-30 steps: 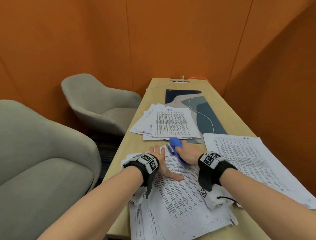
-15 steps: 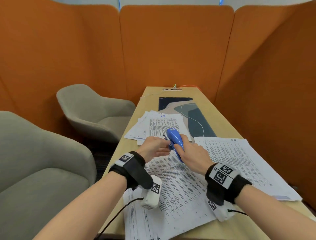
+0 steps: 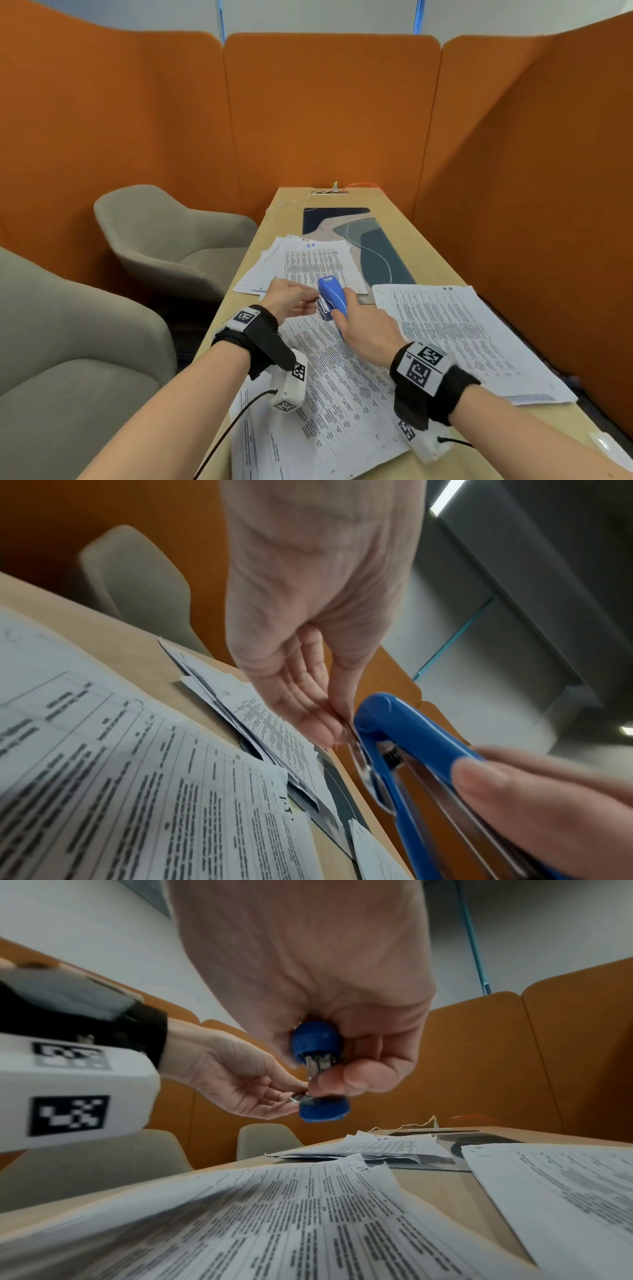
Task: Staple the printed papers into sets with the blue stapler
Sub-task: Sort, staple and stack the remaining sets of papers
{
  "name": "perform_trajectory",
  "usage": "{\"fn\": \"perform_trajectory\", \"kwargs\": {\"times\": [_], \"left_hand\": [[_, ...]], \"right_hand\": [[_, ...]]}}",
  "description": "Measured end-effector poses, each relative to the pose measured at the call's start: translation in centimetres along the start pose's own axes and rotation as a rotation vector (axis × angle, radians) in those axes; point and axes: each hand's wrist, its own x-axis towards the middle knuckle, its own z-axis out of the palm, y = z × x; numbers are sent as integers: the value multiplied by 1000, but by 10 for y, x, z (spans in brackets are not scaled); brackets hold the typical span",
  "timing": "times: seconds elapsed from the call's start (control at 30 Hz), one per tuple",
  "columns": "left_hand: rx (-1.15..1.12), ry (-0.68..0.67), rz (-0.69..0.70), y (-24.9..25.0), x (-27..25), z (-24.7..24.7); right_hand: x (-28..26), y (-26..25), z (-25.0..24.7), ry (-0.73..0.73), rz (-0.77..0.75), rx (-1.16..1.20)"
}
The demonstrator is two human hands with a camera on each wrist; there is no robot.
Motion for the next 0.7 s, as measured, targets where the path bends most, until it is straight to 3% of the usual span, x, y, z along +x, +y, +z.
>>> {"fn": "perform_trajectory", "kwargs": {"times": [0.13, 0.23, 0.5, 0.6, 0.7], "left_hand": [[-12, 154, 38, 5, 5, -14], [139, 292, 130, 11, 6, -32], [554, 428, 455, 31, -9, -36], [576, 484, 604, 38, -23, -22], [514, 492, 754, 47, -41, 3]], "right_hand": [[-11, 7, -2, -61, -4, 12], [-13, 17, 0, -142, 54, -23], [9, 25, 16, -263, 182, -76], [8, 26, 20, -313, 202, -48], [0, 34, 7, -248, 222, 52]]}}
